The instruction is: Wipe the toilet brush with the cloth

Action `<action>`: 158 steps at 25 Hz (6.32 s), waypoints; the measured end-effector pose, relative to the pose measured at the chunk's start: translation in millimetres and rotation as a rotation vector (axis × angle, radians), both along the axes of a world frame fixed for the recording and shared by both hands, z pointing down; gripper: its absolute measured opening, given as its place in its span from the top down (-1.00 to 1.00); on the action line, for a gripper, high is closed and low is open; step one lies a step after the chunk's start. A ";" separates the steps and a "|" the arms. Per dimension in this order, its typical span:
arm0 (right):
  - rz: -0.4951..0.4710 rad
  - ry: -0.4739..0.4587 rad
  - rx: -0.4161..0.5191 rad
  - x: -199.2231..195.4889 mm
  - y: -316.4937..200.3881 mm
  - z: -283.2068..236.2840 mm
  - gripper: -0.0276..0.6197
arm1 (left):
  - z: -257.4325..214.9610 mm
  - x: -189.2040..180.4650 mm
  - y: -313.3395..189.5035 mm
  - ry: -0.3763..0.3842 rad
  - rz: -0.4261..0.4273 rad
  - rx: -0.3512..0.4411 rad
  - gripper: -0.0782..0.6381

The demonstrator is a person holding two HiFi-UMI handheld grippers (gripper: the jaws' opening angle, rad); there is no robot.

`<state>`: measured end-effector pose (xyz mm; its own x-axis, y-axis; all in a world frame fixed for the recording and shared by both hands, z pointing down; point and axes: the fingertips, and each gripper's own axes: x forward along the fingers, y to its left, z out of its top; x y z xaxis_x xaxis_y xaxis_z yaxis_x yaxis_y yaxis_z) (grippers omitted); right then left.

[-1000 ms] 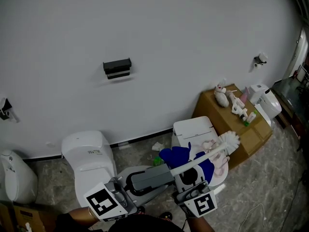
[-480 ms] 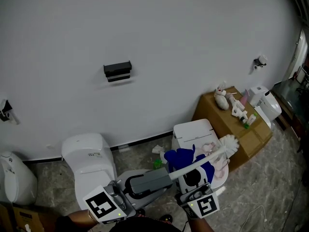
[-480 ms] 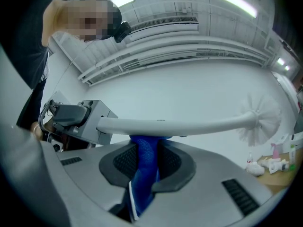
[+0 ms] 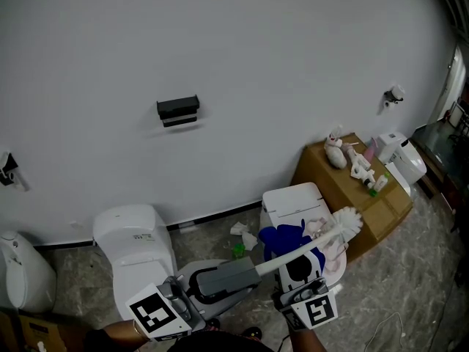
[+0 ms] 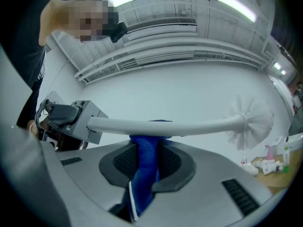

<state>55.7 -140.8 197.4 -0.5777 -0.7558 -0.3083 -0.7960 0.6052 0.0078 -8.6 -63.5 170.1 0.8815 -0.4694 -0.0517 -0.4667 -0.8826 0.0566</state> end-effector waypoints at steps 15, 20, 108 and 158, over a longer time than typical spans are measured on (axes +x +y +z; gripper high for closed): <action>0.066 -0.040 -0.005 36.1 -12.0 1.0 0.68 | 0.9 0.4 3.8 -0.007 0.000 -0.002 0.31; 0.097 -0.043 0.001 51.2 -13.2 -0.2 0.68 | 0.4 2.8 6.5 -0.001 0.009 0.013 0.31; -0.320 -0.012 -0.090 -49.0 47.1 -54.3 0.69 | 15.0 -17.1 -12.7 -0.095 -0.119 0.098 0.30; -0.064 0.006 -0.156 24.3 4.1 -26.5 0.69 | 16.8 -10.1 -1.5 -0.111 -0.098 0.114 0.30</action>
<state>80.0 -136.7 171.0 -0.6276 -0.7559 -0.1862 -0.7560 0.6489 -0.0858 -18.7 -65.0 186.8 0.8353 -0.5497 -0.0140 -0.5482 -0.8306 -0.0980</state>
